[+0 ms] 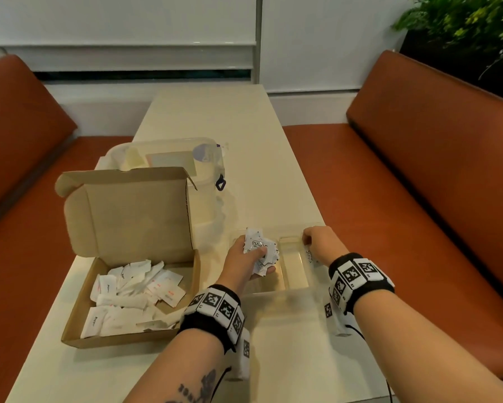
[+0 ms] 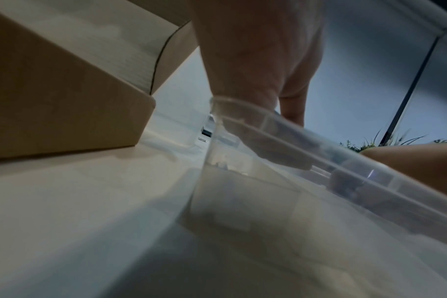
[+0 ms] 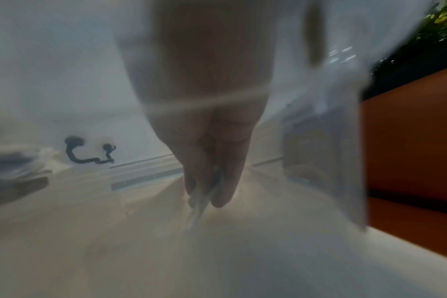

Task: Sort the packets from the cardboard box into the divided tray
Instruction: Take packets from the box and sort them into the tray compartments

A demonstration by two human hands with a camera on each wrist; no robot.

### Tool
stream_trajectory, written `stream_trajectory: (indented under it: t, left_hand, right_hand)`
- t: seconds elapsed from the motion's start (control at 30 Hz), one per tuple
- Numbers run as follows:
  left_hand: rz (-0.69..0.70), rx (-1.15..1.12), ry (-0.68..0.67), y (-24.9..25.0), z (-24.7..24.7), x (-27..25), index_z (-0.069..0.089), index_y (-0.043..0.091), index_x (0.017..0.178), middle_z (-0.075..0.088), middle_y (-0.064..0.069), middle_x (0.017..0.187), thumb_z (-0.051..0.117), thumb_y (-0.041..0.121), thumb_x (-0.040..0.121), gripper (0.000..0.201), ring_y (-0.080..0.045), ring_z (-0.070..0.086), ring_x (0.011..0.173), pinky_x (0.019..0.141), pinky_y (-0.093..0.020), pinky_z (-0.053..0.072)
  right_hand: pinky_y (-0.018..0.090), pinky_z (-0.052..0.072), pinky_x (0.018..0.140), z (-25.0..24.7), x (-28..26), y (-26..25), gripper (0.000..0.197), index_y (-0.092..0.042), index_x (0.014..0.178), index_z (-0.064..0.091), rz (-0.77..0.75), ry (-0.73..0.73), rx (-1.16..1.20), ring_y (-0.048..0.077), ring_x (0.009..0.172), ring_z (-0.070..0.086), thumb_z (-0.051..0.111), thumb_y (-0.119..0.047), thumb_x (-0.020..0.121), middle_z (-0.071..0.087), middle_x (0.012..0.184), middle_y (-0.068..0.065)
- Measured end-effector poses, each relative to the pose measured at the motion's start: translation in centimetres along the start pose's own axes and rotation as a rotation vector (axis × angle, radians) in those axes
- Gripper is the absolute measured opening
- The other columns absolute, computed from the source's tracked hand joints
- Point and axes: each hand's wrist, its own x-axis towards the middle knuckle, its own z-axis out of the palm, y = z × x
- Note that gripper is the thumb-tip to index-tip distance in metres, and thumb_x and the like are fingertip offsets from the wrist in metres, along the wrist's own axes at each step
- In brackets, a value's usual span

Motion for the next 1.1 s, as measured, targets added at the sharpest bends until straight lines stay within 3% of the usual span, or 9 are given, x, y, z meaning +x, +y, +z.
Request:
stream_trajectory:
  t: [0.07, 0.17, 0.27, 0.33, 0.4, 0.63, 0.83, 0.93, 1.1]
  left_hand:
    - [0.005, -0.005, -0.005, 0.0, -0.1, 0.0, 0.049, 0.003, 0.125, 0.059, -0.025, 0.12, 0.052, -0.002, 0.092, 0.033, -0.028, 0.066, 0.082, 0.057, -0.031, 0.059]
    - [0.006, -0.008, -0.012, -0.1, 0.0, 0.2, 0.049, 0.002, 0.126, 0.06, -0.023, 0.116, 0.052, -0.003, 0.092, 0.034, -0.026, 0.066, 0.08, 0.056, -0.031, 0.059]
    - [0.006, -0.006, -0.02, -0.1, 0.1, 0.2, 0.049, 0.004, 0.125, 0.061, -0.021, 0.113, 0.051, -0.004, 0.093, 0.033, -0.026, 0.066, 0.081, 0.058, -0.032, 0.06]
    - [0.005, -0.014, -0.023, -0.1, 0.1, 0.2, 0.049, 0.005, 0.125, 0.06, -0.021, 0.115, 0.051, -0.004, 0.093, 0.033, -0.027, 0.066, 0.082, 0.058, -0.033, 0.06]
    - [0.001, -0.012, -0.022, -0.1, 0.0, 0.3, 0.049, 0.005, 0.125, 0.06, -0.021, 0.117, 0.052, -0.003, 0.093, 0.034, -0.028, 0.066, 0.084, 0.059, -0.034, 0.06]
    - [0.005, 0.009, -0.029, 0.0, -0.2, 0.5, 0.05, 0.006, 0.123, 0.06, -0.022, 0.118, 0.053, -0.002, 0.092, 0.032, -0.03, 0.066, 0.087, 0.061, -0.035, 0.06]
    - [0.009, 0.058, -0.032, 0.2, -0.8, 0.6, 0.053, 0.011, 0.112, 0.06, -0.023, 0.119, 0.052, -0.003, 0.092, 0.025, -0.032, 0.065, 0.094, 0.074, -0.042, 0.059]
    - [-0.001, 0.064, -0.033, 0.3, -0.8, 0.6, 0.051, 0.008, 0.119, 0.06, -0.022, 0.12, 0.053, -0.003, 0.092, 0.029, -0.033, 0.065, 0.093, 0.07, -0.04, 0.06]
    - [-0.003, 0.077, -0.055, 0.5, -0.8, 0.6, 0.052, 0.01, 0.114, 0.06, -0.02, 0.117, 0.053, -0.003, 0.092, 0.026, -0.032, 0.065, 0.091, 0.065, -0.037, 0.06]
  right_hand:
    - [0.032, 0.051, 0.086, 0.5, -0.2, 0.1, 0.032, -0.007, 0.106, 0.064, -0.019, 0.076, 0.007, 0.025, 0.091, 0.061, 0.043, 0.008, 0.087, 0.063, 0.115, 0.013]
    - [0.031, 0.048, 0.095, 0.6, -0.6, 0.4, 0.036, -0.01, 0.122, 0.06, -0.01, 0.102, -0.004, 0.026, 0.109, 0.06, 0.047, 0.004, 0.091, 0.059, 0.126, 0.011]
    - [0.031, 0.046, 0.1, -0.4, -0.7, 0.0, 0.036, -0.01, 0.12, 0.061, -0.01, 0.185, 0.041, 0.024, 0.112, 0.058, 0.047, 0.006, 0.091, 0.059, 0.127, 0.01]
    - [0.031, 0.045, 0.101, -0.7, -1.0, -0.5, 0.036, -0.008, 0.12, 0.061, 0.021, 0.083, -0.017, 0.024, 0.115, 0.057, 0.049, 0.007, 0.09, 0.058, 0.128, 0.01]
    - [0.03, 0.046, 0.098, -0.4, -1.7, -0.8, 0.033, -0.005, 0.118, 0.061, 0.024, 0.034, -0.064, 0.026, 0.112, 0.058, 0.049, 0.006, 0.09, 0.059, 0.125, 0.012]
    - [0.029, 0.045, 0.082, 1.2, -3.2, -0.4, 0.033, -0.004, 0.108, 0.062, -0.034, 0.103, -0.044, 0.028, 0.102, 0.06, 0.036, 0.005, 0.091, 0.063, 0.114, 0.013]
    - [0.03, 0.047, 0.086, 1.5, -3.7, -0.4, 0.034, -0.006, 0.111, 0.063, -0.017, 0.081, -0.103, 0.026, 0.103, 0.061, 0.038, 0.006, 0.091, 0.063, 0.114, 0.011]
    - [0.028, 0.046, 0.085, 1.7, -3.7, -0.5, 0.034, -0.005, 0.11, 0.062, -0.019, 0.106, -0.101, 0.026, 0.103, 0.061, 0.036, 0.006, 0.092, 0.063, 0.113, 0.011]
    - [0.025, 0.043, 0.076, 1.8, -3.3, -0.5, 0.035, -0.002, 0.107, 0.064, -0.026, 0.076, -0.091, 0.026, 0.092, 0.06, 0.036, 0.009, 0.089, 0.065, 0.108, 0.013]
